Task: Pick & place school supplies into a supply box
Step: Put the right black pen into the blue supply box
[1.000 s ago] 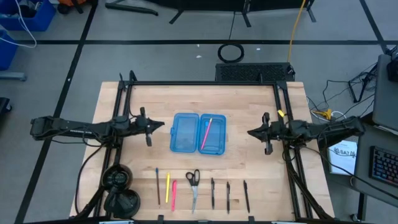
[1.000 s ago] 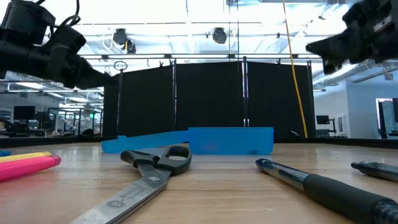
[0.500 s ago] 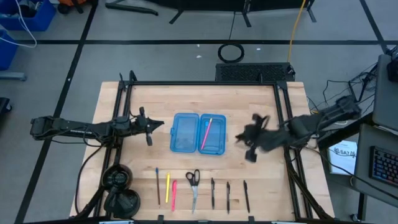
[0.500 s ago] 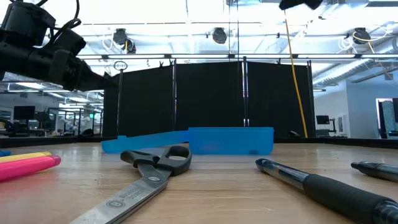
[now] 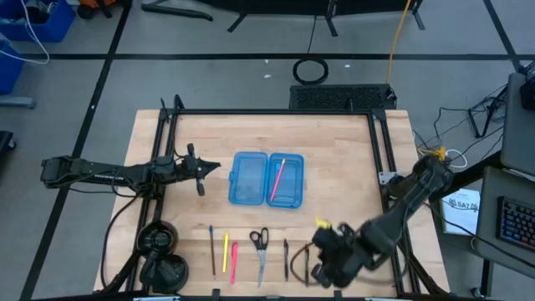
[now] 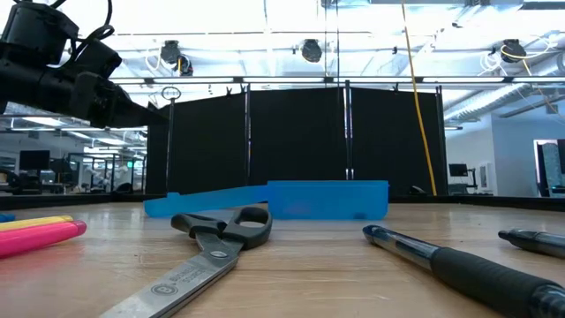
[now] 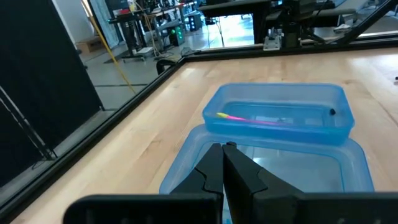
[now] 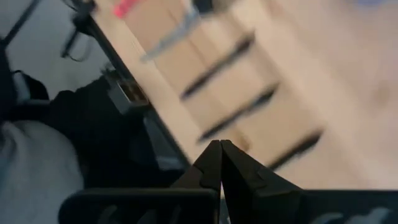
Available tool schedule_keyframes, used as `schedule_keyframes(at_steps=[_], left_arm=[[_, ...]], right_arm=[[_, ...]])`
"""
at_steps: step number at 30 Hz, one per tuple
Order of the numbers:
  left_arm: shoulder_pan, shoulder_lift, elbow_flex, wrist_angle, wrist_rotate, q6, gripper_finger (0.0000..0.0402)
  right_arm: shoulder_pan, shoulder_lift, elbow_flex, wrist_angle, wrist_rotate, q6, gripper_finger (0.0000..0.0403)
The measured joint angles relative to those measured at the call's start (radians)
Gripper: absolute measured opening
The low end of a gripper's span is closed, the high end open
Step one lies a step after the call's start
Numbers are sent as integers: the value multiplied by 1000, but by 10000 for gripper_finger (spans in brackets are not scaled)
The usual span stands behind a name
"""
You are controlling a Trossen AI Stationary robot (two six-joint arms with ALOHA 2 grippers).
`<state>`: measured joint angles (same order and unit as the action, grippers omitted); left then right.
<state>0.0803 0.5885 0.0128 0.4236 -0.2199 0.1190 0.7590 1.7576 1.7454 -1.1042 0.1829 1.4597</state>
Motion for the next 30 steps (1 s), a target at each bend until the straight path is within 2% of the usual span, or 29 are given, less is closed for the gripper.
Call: schedule_keyframes(at_steps=[6,11,14,18,25,30], left_arm=[[0,0,0,12,0,21,8],[0,0,1,76,0,32,8],[0,0,1,107,0,29,8],[0,0,2,106,0,28,8],[0,0,2,94,0,3,8],[0,0,2,68,0,6,8]], right_arm=[[74,108,-2,-9,-5,251,0],[75,176,-29,-14,26,494,2],[69,209,-50,-34,-35,544,15],[69,227,-80,-93,-80,591,55],[67,225,-158,-52,-123,644,164],[61,226,-215,8,-135,666,198]])
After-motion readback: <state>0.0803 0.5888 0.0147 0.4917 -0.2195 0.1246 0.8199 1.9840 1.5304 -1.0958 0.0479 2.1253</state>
